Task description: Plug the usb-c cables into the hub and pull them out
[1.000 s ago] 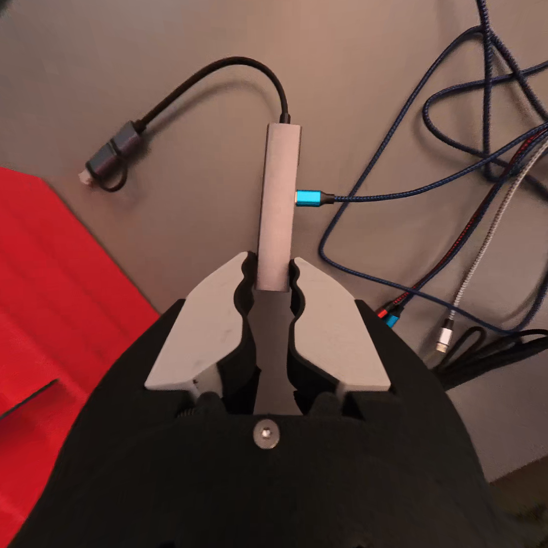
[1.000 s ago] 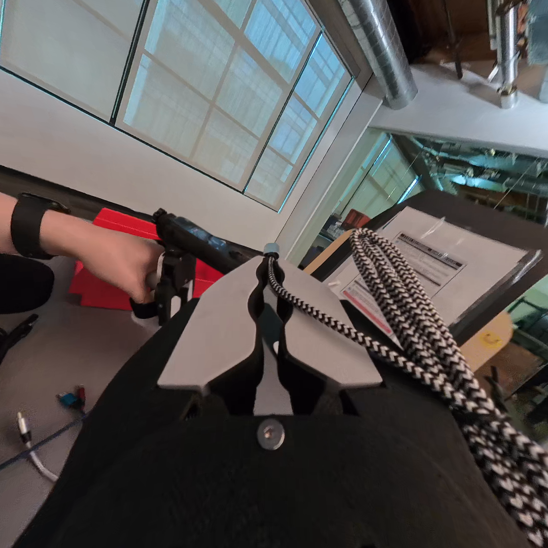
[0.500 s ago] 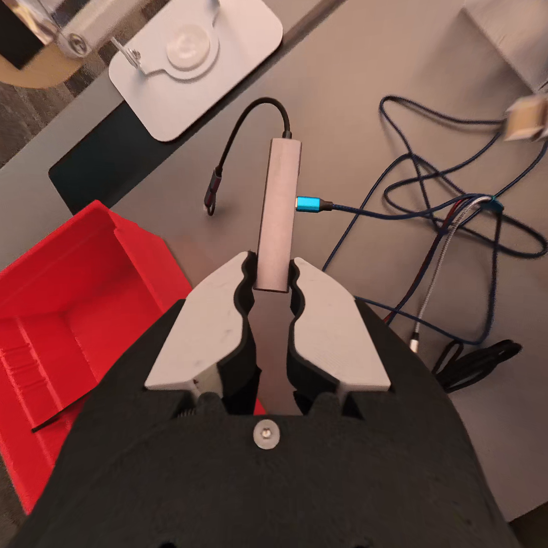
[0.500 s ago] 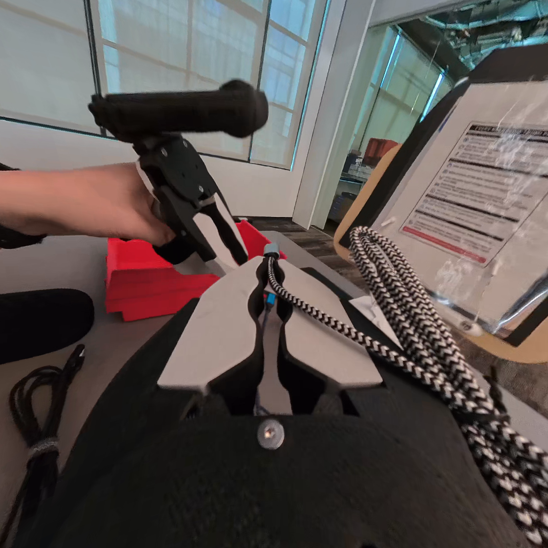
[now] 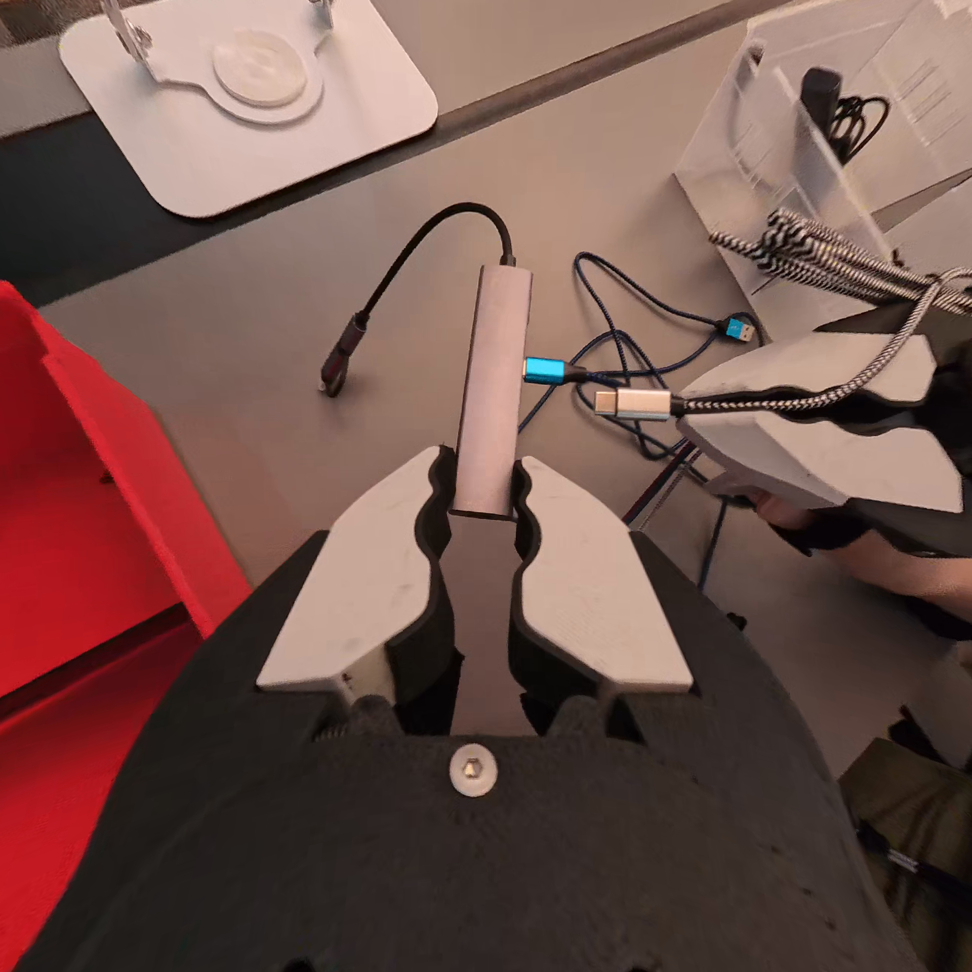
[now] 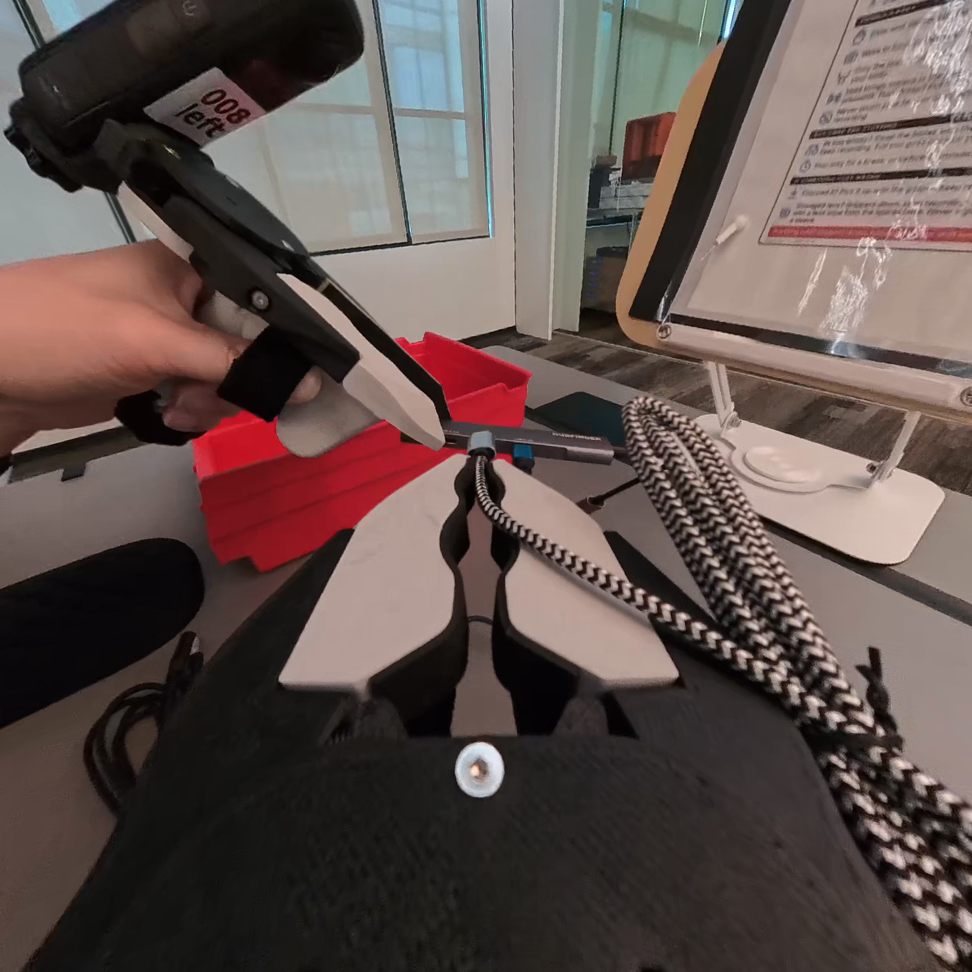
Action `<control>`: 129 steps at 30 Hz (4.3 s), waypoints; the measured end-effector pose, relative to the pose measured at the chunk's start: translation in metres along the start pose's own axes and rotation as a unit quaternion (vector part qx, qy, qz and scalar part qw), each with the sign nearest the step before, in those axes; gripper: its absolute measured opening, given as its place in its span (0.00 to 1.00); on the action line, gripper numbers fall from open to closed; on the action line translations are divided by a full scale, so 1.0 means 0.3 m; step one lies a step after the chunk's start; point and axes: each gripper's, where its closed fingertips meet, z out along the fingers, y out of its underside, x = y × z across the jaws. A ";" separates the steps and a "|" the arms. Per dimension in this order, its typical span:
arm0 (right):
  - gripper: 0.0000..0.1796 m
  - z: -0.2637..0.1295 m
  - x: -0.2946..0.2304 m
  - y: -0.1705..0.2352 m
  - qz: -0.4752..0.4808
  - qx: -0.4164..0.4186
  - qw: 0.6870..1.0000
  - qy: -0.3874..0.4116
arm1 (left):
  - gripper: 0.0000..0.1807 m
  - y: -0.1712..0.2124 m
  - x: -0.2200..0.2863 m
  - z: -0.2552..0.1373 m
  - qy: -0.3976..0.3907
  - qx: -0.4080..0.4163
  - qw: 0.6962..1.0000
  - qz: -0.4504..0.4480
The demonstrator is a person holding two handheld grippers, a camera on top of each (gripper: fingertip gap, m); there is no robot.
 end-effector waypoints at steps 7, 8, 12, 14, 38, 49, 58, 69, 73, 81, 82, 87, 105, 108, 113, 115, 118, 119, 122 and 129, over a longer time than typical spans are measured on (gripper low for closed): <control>0.02 0.021 -0.021 0.055 0.003 -0.023 1.000 -0.002 | 0.12 0.020 0.014 0.032 0.054 0.030 0.996 -0.062; 0.02 0.023 -0.017 0.063 0.001 -0.026 1.000 0.001 | 0.12 0.020 0.019 0.034 0.062 0.034 0.995 -0.069; 0.02 0.025 0.002 0.080 0.010 -0.028 1.000 0.010 | 0.12 0.028 0.036 0.046 0.088 0.044 0.991 -0.088; 0.02 0.027 0.014 0.088 0.020 -0.031 0.999 0.013 | 0.12 0.030 0.038 0.050 0.095 0.048 0.990 -0.097; 0.02 0.034 0.051 0.117 0.060 -0.049 0.997 0.018 | 0.12 0.017 0.034 0.084 0.095 0.101 0.982 -0.131; 0.02 0.035 0.061 0.122 0.077 -0.055 0.995 0.005 | 0.12 0.019 0.049 0.095 0.050 0.152 0.982 -0.100; 0.02 0.039 0.039 0.111 0.040 -0.055 0.998 -0.014 | 0.12 0.032 0.052 0.074 0.067 0.183 0.974 -0.113; 0.01 0.027 0.034 0.081 0.002 -0.073 0.996 -0.045 | 0.12 0.043 0.083 0.079 0.131 0.208 0.961 -0.125; 0.02 0.026 0.039 0.104 -0.021 -0.109 0.993 -0.049 | 0.12 0.069 0.094 0.120 0.165 0.204 0.952 -0.158; 0.01 0.035 0.054 0.155 -0.007 -0.138 0.989 -0.052 | 0.12 0.097 0.086 0.169 0.188 0.200 0.943 -0.189; 0.01 0.035 0.055 0.157 -0.004 -0.139 0.989 -0.054 | 0.12 0.098 0.087 0.170 0.193 0.200 0.941 -0.193; 0.02 0.034 0.045 0.159 -0.015 -0.145 0.987 -0.063 | 0.12 0.107 0.088 0.164 0.198 0.203 0.939 -0.195; 0.02 0.030 0.023 0.137 -0.046 -0.130 0.987 -0.083 | 0.12 0.089 0.079 0.117 0.150 0.264 0.937 -0.172; 0.02 0.031 0.019 0.139 -0.046 -0.129 0.987 -0.089 | 0.12 0.092 0.078 0.112 0.148 0.265 0.938 -0.170; 0.02 0.029 0.010 0.128 -0.045 -0.117 0.988 -0.094 | 0.12 0.092 0.082 0.101 0.144 0.268 0.937 -0.170; 0.02 0.028 0.009 0.124 -0.044 -0.114 0.988 -0.098 | 0.12 0.090 0.081 0.093 0.146 0.273 0.935 -0.171; 0.02 0.026 0.003 0.128 -0.046 -0.116 0.987 -0.105 | 0.12 0.085 0.072 0.072 0.142 0.286 0.932 -0.173; 0.02 0.026 -0.002 0.130 -0.047 -0.118 0.986 -0.109 | 0.12 0.081 0.066 0.059 0.140 0.294 0.929 -0.176; 0.01 0.032 -0.008 0.160 -0.064 -0.134 0.984 -0.103 | 0.04 0.045 0.068 -0.010 0.156 0.343 0.912 -0.161; 0.01 0.059 -0.080 0.252 -0.091 -0.170 0.974 -0.116 | 0.03 -0.028 0.182 -0.024 0.167 0.319 0.928 -0.094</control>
